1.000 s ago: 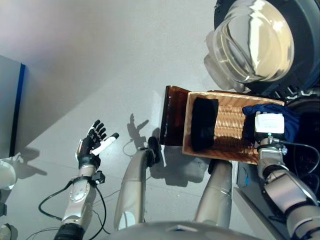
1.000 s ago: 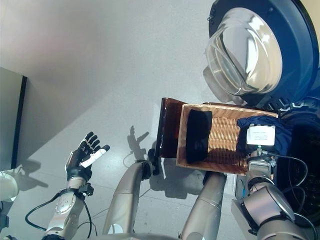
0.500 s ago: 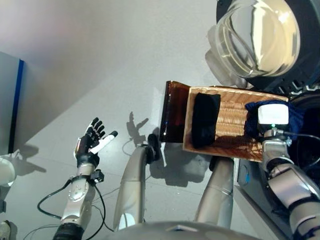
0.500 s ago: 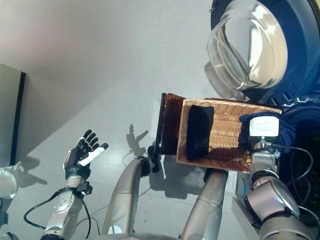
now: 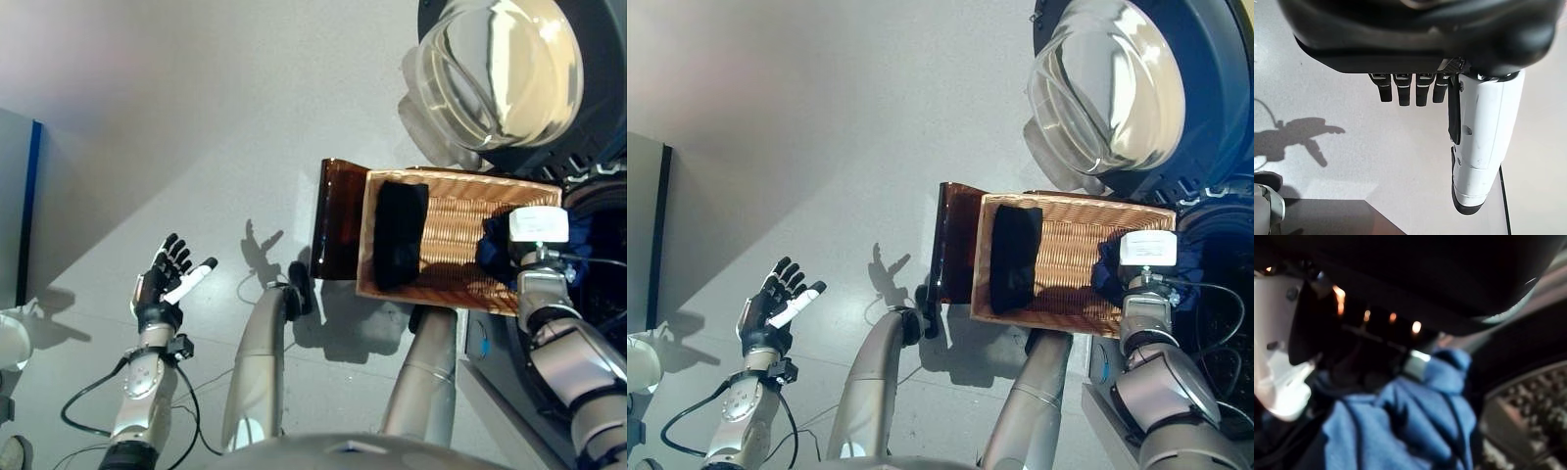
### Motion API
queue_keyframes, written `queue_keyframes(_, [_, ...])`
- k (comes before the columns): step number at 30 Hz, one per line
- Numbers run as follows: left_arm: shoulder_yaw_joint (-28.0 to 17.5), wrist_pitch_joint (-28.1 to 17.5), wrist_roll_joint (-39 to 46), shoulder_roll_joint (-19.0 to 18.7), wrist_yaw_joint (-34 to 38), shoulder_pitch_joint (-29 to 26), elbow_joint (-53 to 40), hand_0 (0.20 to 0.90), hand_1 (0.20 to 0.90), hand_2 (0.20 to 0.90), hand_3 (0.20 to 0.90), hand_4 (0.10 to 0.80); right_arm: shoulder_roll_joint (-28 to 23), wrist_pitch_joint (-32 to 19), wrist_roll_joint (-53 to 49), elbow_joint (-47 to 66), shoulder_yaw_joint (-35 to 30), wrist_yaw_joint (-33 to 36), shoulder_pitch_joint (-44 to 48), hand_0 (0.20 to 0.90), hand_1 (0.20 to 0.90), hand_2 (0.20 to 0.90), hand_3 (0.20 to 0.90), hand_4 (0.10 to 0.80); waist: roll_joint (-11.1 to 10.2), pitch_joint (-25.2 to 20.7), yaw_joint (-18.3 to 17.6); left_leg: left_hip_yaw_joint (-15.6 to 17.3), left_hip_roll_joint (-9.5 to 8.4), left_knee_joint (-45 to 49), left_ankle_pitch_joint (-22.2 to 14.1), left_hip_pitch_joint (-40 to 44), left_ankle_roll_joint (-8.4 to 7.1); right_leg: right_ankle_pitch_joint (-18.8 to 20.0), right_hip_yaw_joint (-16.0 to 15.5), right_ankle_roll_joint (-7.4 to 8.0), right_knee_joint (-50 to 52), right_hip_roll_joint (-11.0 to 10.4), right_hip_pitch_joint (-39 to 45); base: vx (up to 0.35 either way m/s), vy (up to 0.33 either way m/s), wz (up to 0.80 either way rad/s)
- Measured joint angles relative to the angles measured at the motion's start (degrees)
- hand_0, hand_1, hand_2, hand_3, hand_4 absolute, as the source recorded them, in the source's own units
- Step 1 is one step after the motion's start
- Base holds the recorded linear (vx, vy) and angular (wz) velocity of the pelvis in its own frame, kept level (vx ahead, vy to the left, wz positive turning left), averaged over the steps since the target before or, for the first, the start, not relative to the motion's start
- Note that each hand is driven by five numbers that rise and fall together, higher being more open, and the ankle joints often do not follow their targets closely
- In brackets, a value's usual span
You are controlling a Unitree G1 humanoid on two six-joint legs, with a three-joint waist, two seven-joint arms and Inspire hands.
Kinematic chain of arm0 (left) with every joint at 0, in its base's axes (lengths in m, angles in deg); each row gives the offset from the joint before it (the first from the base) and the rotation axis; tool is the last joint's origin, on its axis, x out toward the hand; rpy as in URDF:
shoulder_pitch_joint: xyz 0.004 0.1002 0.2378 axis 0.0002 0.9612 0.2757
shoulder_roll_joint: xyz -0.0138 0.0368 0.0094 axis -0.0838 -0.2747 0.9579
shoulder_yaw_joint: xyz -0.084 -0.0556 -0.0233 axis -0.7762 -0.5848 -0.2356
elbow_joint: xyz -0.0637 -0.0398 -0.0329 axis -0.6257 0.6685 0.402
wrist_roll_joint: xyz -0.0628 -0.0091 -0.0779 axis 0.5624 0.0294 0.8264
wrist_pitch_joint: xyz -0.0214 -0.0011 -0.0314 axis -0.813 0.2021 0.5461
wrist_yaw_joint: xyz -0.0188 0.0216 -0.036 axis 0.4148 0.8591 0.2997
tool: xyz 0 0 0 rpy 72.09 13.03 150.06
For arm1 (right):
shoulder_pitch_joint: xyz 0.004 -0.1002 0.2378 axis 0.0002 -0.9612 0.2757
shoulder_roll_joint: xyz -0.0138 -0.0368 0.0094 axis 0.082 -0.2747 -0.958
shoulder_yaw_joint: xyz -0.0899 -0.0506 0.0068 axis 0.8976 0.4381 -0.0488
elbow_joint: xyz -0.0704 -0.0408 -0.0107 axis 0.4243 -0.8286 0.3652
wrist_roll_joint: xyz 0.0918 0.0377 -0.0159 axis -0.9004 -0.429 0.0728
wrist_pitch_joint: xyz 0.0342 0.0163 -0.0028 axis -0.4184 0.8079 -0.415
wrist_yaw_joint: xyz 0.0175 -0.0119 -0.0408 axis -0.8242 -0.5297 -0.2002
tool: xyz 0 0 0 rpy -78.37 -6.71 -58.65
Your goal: Pick up the clothes and place them into the washing machine
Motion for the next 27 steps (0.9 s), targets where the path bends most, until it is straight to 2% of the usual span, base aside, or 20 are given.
queue_keyframes(3, [0.0, 0.0, 0.0, 0.0, 0.0, 0.0, 0.0, 0.9, 0.9, 0.9, 0.9, 0.8, 0.0, -0.2, -2.2, 0.1, -1.4, 0.0, -0.1, 0.2, 0.2, 0.2, 0.2, 0.3, 0.0, 0.0, 0.0, 0.0, 0.0, 0.0, 0.0, 0.0, -0.01, 0.0, 0.0, 0.0, 0.0, 0.0, 0.0, 0.0, 0.0, 0.0])
queue_keyframes(5, [0.0, 0.1, -0.1, 0.0, 0.0, 0.0, 0.0, 0.9, 0.9, 0.9, 0.9, 0.8, 0.3, -2.0, -7.2, 0.6, -7.5, 0.3, -0.4, 0.2, 0.2, 0.2, 0.2, 0.3, 0.0, 0.0, -0.1, 0.0, 0.05, 0.0, 0.0, 0.0, -0.01, 0.0, 0.0, 0.0, -0.2, 0.1, 0.0, 0.014, 0.007, -0.02])
queue_keyframes(6, [-0.3, 0.1, -0.1, 0.1, 0.4, 0.1, 0.1, 0.9, 0.9, 0.9, 0.9, 0.8, 1.9, -4.7, -16.7, 2.8, -19.6, 1.1, -0.9, 0.2, 0.2, 0.2, 0.2, 0.3, 0.0, 0.0, -0.1, 0.0, 0.15, -0.2, 0.0, 0.0, -0.01, 0.0, 0.0, -0.01, -0.6, 0.2, 0.1, 0.019, 0.007, -0.05])
queue_keyframes(7, [-0.3, 0.2, -0.1, 0.1, 0.6, 0.0, 0.2, 0.9, 0.9, 0.9, 0.9, 0.8, 2.4, -5.2, -20.5, 2.7, -21.7, 2.1, -1.4, 0.2, 0.2, 0.2, 0.2, 0.3, 0.0, 0.0, -0.3, 0.1, 0.22, -0.1, 0.0, 0.0, 0.01, 0.1, 0.0, 0.01, -0.7, 0.3, 0.1, 0.034, 0.009, -0.06])
queue_keyframes(11, [-0.6, 0.9, -0.1, 0.1, 1.9, 0.0, 0.5, 0.9, 0.9, 0.9, 0.9, 0.8, 7.7, -13.4, -49.1, 6.5, -35.0, 6.5, -3.9, 0.2, 0.2, 0.2, 0.2, 0.3, 0.0, 0.0, -0.6, 0.3, 0.75, 0.0, -0.1, 0.1, 0.41, 0.6, 0.0, -0.11, -1.2, 0.9, 0.2, 0.01, 0.007, -0.09])
queue_keyframes(15, [-0.6, 1.1, -0.2, 0.6, 2.7, 0.0, 0.4, 0.9, 0.9, 0.9, 0.9, 0.8, 13.7, -19.9, -66.9, 6.3, -38.6, 7.6, -4.7, 0.2, 0.2, 0.2, 0.2, 0.3, 0.0, 0.0, -1.8, 0.0, 0.94, -0.2, -0.5, 0.7, 0.09, 0.6, -0.1, 0.36, -2.0, 1.2, 1.2, 0.067, 0.006, -0.06])
queue_keyframes(19, [-0.5, 1.0, -0.2, 0.6, 2.7, -0.2, 0.2, 0.9, 0.9, 0.9, 0.9, 0.8, 14.7, -22.8, -74.8, 6.4, -41.9, 7.6, -5.2, 0.2, 0.2, 0.2, 0.2, 0.3, -0.1, -0.1, -1.4, 0.1, 0.81, 0.0, -0.6, 1.0, 0.21, 0.9, 0.5, 0.89, -2.0, 1.3, 1.3, -0.035, 0.006, -0.03])
queue_keyframes(22, [-0.5, 1.0, -0.2, 0.6, 3.3, 0.0, 0.3, 0.9, 0.9, 0.9, 0.9, 0.8, 14.8, -25.5, -82.1, 6.3, -44.1, 7.6, -4.7, 0.2, 0.2, 0.2, 0.2, 0.3, -0.1, -0.1, -1.5, -0.3, 0.84, -0.2, -0.4, 1.4, 0.03, 0.6, 0.1, 0.27, -1.9, 1.3, 2.0, -0.019, 0.013, 0.05])
queue_keyframes(26, [-0.4, 1.0, 0.0, 0.6, 3.8, 0.2, 0.4, 0.9, 0.9, 0.9, 0.9, 0.8, 16.0, -31.2, -95.3, 7.9, -51.3, 5.8, -3.3, 0.2, 0.2, 0.2, 0.2, 0.3, 0.0, -0.2, -1.4, -0.4, 0.8, -0.3, -0.5, 1.5, -0.01, 0.8, 0.1, -0.01, -2.1, 1.3, 2.1, 0.004, 0.005, 0.01])
queue_keyframes(27, [-0.3, 1.0, 0.2, 0.6, 3.9, 0.2, 0.4, 0.9, 0.9, 0.9, 0.9, 0.8, 17.2, -33.3, -101.4, 9.8, -55.6, 3.8, -3.1, 0.2, 0.2, 0.2, 0.2, 0.3, 0.0, -0.2, -1.5, -0.3, 0.8, -0.5, -0.4, 1.5, 0.12, 0.9, 0.0, -0.16, -2.3, 1.3, 2.1, 0.0, 0.0, 0.0])
